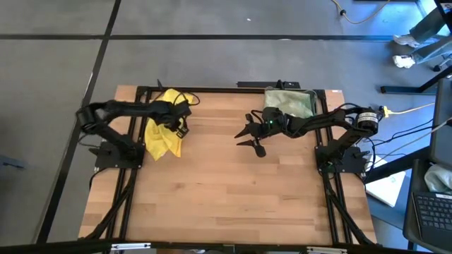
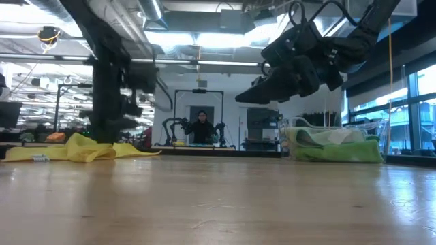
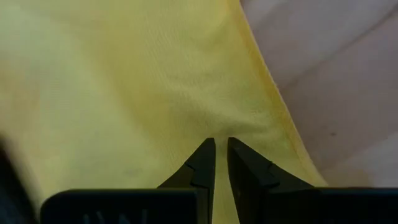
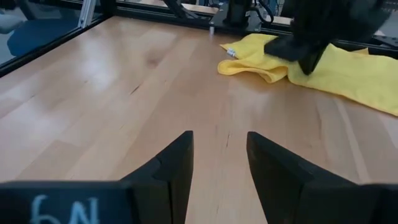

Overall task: Fold microfiber towels
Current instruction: Fold the yellow cloth

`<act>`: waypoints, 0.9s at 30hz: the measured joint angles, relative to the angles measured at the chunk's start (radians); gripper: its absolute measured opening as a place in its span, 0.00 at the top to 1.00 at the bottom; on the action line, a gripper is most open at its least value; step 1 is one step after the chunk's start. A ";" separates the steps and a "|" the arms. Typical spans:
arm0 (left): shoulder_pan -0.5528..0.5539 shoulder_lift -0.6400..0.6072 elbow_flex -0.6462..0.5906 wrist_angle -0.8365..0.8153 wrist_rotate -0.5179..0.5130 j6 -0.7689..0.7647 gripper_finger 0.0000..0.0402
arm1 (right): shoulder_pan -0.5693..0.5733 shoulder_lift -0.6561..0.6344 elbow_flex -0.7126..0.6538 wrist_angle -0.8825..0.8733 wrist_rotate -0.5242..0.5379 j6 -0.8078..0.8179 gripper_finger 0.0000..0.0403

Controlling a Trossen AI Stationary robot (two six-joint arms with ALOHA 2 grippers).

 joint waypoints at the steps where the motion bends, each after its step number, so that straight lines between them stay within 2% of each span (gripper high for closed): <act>1: 0.006 0.032 0.001 0.015 0.023 0.000 0.91 | 0.000 0.000 0.000 0.000 0.000 0.000 0.62; 7: -0.008 0.118 0.017 0.165 0.105 0.014 0.91 | 0.000 0.000 0.000 -0.001 0.000 -0.001 0.62; 16: -0.178 0.108 0.101 0.288 0.168 -0.006 0.91 | -0.001 0.000 0.001 0.008 0.009 0.012 0.62; 19: -0.243 0.120 0.111 0.401 0.200 -0.008 0.91 | -0.001 -0.001 0.001 0.009 0.009 0.027 0.62; 24: -0.342 0.117 0.119 0.705 0.285 0.066 0.91 | -0.001 -0.001 0.001 0.009 0.009 0.035 0.62; 27: -0.385 0.077 0.138 0.645 0.298 0.114 0.91 | -0.001 -0.001 0.001 0.004 0.009 0.060 0.62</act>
